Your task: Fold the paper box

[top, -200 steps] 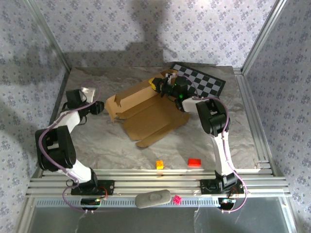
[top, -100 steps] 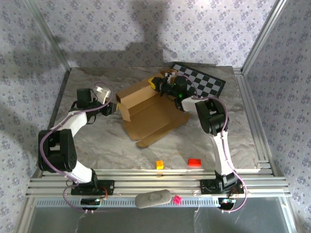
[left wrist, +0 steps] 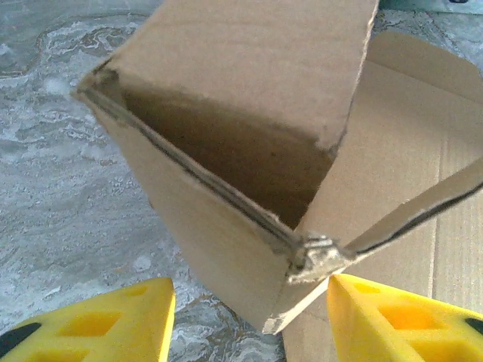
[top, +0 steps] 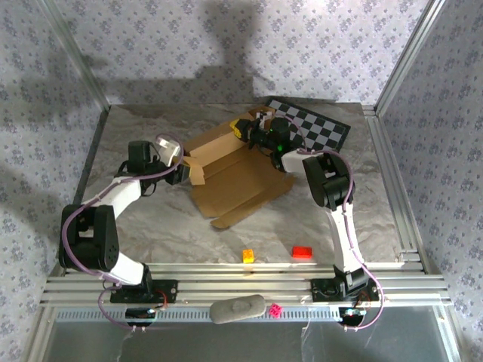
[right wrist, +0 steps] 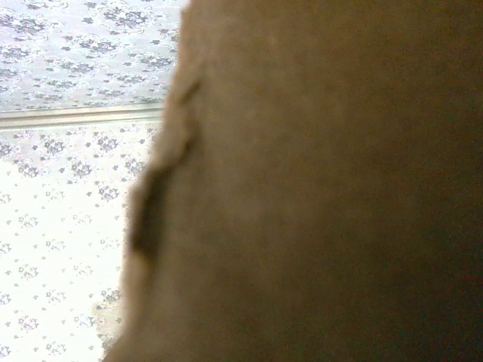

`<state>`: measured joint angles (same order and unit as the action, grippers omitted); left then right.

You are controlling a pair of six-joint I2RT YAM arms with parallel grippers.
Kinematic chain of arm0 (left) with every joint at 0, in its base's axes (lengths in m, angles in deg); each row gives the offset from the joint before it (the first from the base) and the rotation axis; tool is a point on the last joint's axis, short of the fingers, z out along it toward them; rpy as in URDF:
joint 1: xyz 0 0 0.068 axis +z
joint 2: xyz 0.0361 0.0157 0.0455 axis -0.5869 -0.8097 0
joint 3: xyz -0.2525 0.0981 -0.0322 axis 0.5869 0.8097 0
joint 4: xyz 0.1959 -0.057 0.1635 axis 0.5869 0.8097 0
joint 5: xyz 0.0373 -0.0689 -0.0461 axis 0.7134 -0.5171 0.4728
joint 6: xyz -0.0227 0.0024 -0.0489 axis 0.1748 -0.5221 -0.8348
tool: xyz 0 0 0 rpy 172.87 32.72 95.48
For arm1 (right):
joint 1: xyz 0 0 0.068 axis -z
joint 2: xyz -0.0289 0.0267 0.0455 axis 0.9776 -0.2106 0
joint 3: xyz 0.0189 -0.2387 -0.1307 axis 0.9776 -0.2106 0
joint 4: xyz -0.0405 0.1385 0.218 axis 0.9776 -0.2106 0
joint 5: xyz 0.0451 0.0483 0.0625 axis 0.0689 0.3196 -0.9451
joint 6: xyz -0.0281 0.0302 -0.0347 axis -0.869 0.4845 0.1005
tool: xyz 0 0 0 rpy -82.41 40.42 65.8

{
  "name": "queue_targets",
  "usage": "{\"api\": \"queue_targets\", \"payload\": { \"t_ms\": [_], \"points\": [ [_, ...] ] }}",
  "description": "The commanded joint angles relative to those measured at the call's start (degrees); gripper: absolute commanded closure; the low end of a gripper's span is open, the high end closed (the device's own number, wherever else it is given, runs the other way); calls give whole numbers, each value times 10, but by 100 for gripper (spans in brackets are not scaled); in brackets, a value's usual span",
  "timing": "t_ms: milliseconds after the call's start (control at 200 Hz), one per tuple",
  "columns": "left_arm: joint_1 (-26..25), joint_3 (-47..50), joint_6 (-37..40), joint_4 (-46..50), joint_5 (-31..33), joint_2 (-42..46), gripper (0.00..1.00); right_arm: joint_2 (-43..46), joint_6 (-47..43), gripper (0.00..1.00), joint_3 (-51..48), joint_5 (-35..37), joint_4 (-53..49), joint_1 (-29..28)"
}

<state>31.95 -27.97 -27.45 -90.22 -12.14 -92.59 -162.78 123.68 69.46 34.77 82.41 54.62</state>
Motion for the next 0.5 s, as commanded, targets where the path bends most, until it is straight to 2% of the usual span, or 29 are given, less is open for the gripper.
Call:
{"api": "queue_targets", "payload": {
  "t_ms": [0, 210, 495],
  "points": [
    [-15, -17, -5, -28, -7, -8, 44, -11, 11, 100, 16, 1, -4, 0],
    [-36, -24, -26, -44, 15, -20, 43, -9, 13, 100, 14, 3, 0, -1],
    [-50, -12, -71, -69, 103, -26, 42, -9, 18, 100, 12, 9, 8, -3]
  ]
}}
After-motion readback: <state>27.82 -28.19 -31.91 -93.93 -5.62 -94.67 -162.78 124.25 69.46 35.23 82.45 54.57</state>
